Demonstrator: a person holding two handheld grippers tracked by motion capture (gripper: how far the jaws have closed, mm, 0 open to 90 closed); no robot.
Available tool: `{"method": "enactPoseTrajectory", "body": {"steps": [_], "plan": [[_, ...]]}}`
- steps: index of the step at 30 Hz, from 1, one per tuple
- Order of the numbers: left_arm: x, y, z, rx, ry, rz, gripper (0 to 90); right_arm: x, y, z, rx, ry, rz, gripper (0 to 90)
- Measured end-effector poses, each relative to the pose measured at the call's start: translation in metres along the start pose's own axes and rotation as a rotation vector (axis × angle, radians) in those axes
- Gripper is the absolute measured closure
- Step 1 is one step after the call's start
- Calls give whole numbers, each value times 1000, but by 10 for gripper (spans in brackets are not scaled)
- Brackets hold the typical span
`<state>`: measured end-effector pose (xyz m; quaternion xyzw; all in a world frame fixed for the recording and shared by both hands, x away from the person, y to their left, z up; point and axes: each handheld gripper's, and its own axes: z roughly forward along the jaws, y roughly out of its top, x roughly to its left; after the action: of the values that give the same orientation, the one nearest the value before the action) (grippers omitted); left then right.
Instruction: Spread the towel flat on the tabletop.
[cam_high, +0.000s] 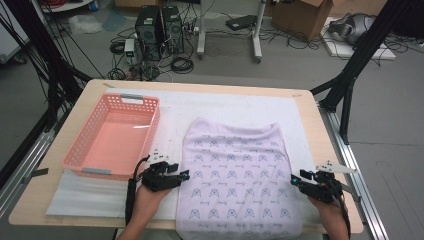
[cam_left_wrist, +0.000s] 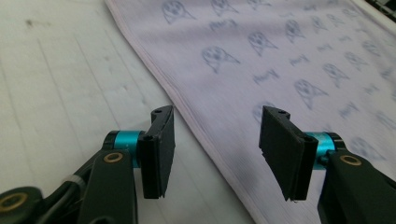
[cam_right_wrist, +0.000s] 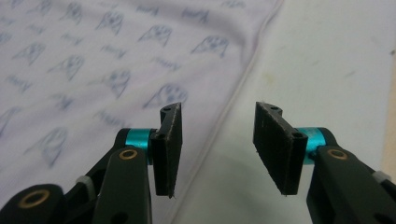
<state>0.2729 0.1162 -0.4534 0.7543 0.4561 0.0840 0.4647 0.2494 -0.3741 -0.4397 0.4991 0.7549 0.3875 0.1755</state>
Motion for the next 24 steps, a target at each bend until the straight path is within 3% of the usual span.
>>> {"method": "enactPoseTrajectory", "body": {"steps": [5,7,8,10,12,14,15,20,22,24], "plan": [[-16,-15,-11,-1,-29,8,453,17,-15,-11,14,16,-43,526],[-24,-21,-13,-8,-7,34,460,22,-21,-15,31,0,-59,534],[-29,-23,-14,-3,26,68,496,24,-23,-16,42,-6,-63,546],[-38,-26,-16,11,136,170,718,29,-29,-18,52,-31,-71,567],[-38,-28,-18,9,125,148,843,31,-30,-21,59,-60,-61,645],[-38,-31,-22,6,123,143,876,33,-31,-24,66,-38,-62,841],[-37,-33,-26,11,116,125,880,34,-32,-25,69,-24,-64,875],[-35,-46,-48,24,80,107,883,31,-42,-42,92,4,-37,885],[-36,-52,-55,29,55,108,883,29,-49,-50,91,38,-21,885],[-38,-56,-59,30,45,115,882,32,-54,-55,100,45,-30,885]]}}
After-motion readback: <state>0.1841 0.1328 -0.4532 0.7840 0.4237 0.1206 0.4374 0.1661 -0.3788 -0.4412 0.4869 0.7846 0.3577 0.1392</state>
